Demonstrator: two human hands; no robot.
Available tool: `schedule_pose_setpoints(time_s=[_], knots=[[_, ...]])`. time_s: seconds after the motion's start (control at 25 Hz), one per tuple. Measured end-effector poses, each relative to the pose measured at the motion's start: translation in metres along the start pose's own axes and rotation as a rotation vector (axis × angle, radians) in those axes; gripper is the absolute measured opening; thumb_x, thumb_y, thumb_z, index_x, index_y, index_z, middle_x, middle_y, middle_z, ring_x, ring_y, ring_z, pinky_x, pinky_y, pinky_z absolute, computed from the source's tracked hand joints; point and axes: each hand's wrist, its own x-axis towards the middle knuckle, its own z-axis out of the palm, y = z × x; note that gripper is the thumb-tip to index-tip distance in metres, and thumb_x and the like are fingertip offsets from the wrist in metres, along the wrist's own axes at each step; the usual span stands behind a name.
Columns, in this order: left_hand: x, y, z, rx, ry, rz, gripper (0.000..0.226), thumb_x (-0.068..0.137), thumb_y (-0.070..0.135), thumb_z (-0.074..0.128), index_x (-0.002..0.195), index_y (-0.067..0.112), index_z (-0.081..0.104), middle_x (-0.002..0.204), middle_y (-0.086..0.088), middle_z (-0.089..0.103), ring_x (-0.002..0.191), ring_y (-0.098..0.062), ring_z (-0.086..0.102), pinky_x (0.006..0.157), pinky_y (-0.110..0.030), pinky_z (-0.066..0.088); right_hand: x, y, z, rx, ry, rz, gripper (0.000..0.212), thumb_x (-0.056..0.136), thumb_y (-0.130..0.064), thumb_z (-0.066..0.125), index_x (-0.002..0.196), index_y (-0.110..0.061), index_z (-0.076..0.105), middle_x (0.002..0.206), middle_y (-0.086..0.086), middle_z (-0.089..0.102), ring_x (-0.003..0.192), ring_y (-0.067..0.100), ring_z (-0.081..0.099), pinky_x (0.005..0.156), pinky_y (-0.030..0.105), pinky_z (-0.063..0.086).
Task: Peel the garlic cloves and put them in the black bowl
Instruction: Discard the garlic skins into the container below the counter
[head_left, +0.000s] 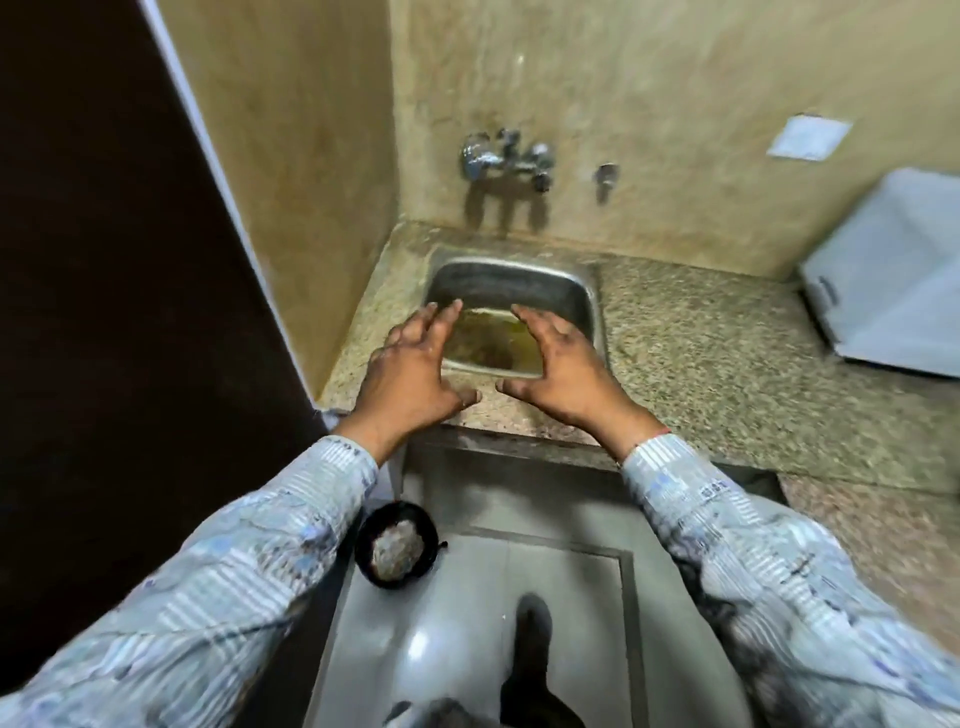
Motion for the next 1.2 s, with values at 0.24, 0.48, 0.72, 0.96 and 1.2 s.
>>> schedule_pose_setpoints(time_s=[0.24, 0.48, 0.72, 0.96, 1.2], knots=[[0.023, 0.125, -0.007, 0.075, -0.057, 0.372, 0.116, 0.068, 0.067, 0.078, 0.160, 0.038, 0.015, 0.167, -0.005, 0.023, 0.150, -0.031, 0.028, 0.119, -0.050, 0.033, -0.108, 0.039, -0.094, -0.217, 0.233, 0.227, 0.103, 0.077, -0.058, 0.079, 0.161, -0.034, 0.025, 0.165, 0.006, 0.030, 0.152, 0.028, 0.028, 0.125, 0.042, 0.024], [0.020, 0.254, 0.045, 0.046, -0.160, 0.621, 0.115, 0.069, 0.067, 0.076, 0.159, 0.042, 0.009, 0.168, -0.003, 0.020, 0.151, -0.032, 0.026, 0.117, -0.054, 0.035, -0.204, 0.100, -0.148, -0.253, 0.345, 0.487, 0.103, 0.076, -0.056, 0.079, 0.161, -0.035, 0.024, 0.169, 0.007, 0.021, 0.155, 0.027, 0.022, 0.126, 0.044, 0.023], [0.018, 0.400, 0.144, 0.016, -0.327, 0.830, 0.116, 0.069, 0.062, 0.077, 0.159, 0.043, 0.007, 0.168, -0.003, 0.018, 0.150, -0.033, 0.027, 0.113, -0.059, 0.037, -0.290, 0.208, -0.179, -0.231, 0.426, 0.737, 0.099, 0.079, -0.050, 0.079, 0.161, -0.035, 0.023, 0.169, 0.005, 0.020, 0.155, 0.028, 0.019, 0.126, 0.045, 0.022], [0.053, 0.501, 0.248, 0.026, -0.436, 0.882, 0.117, 0.070, 0.060, 0.080, 0.158, 0.044, 0.004, 0.168, -0.003, 0.017, 0.149, -0.035, 0.027, 0.112, -0.061, 0.037, -0.331, 0.341, -0.204, -0.161, 0.466, 0.891, 0.102, 0.078, -0.053, 0.081, 0.161, -0.034, 0.024, 0.169, 0.006, 0.023, 0.154, 0.028, 0.023, 0.124, 0.046, 0.025], [0.089, 0.563, 0.333, 0.057, -0.546, 0.890, 0.117, 0.072, 0.061, 0.078, 0.159, 0.042, 0.002, 0.169, -0.005, 0.015, 0.149, -0.037, 0.029, 0.112, -0.060, 0.040, -0.351, 0.448, -0.205, -0.030, 0.505, 1.054, 0.089, 0.080, -0.045, 0.084, 0.154, -0.022, 0.041, 0.153, 0.012, 0.046, 0.139, 0.033, 0.043, 0.113, 0.041, 0.040]])
